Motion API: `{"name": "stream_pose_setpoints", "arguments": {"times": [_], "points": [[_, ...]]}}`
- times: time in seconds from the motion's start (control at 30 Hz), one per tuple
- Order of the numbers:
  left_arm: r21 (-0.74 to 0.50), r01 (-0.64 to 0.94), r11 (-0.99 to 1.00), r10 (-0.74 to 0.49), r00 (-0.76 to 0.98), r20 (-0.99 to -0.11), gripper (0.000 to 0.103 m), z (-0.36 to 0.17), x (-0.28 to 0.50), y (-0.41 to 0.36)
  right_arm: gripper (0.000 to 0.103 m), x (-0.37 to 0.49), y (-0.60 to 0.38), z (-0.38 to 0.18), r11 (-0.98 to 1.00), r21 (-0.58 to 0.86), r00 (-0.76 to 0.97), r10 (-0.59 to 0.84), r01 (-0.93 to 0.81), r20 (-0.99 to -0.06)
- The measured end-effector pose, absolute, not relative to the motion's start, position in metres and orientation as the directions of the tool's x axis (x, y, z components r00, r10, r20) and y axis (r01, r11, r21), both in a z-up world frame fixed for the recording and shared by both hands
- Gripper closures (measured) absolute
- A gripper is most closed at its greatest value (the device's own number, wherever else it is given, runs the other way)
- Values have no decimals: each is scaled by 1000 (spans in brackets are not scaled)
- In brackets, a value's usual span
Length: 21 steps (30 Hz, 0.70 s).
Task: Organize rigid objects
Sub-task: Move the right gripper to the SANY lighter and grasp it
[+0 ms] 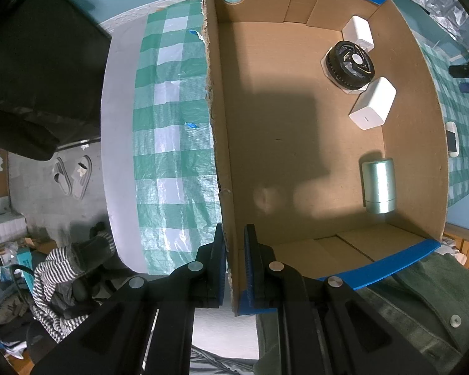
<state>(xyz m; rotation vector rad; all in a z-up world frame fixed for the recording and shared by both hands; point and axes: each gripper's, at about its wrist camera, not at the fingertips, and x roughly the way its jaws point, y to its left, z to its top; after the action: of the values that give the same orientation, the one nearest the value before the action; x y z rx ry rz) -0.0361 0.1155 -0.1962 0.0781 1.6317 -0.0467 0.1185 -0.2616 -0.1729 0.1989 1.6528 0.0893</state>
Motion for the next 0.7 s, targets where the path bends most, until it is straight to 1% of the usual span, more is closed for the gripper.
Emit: {"name": "stream_pose_setpoints", "arguments": {"times": [0.07,0.2,0.53,0.7], "points": [[17,80,997,22,-62,-998,92,-196,-36,115,36,120,-271,-186,972,188,-101,203,143,-974],[17,79,997,22,-62,-998,92,-196,-36,116,36,122,-282,-206,958,181,-118,211,221,-970],[21,74,997,26,-70,-997,92,-197,-34,115,36,129,-294,-246,935,128,-144,184,330,-972],[19,69,997,24,-71,-997,92,-196,-34,116,36,132,-294,-255,929,115,-146,175,351,-974]]}}
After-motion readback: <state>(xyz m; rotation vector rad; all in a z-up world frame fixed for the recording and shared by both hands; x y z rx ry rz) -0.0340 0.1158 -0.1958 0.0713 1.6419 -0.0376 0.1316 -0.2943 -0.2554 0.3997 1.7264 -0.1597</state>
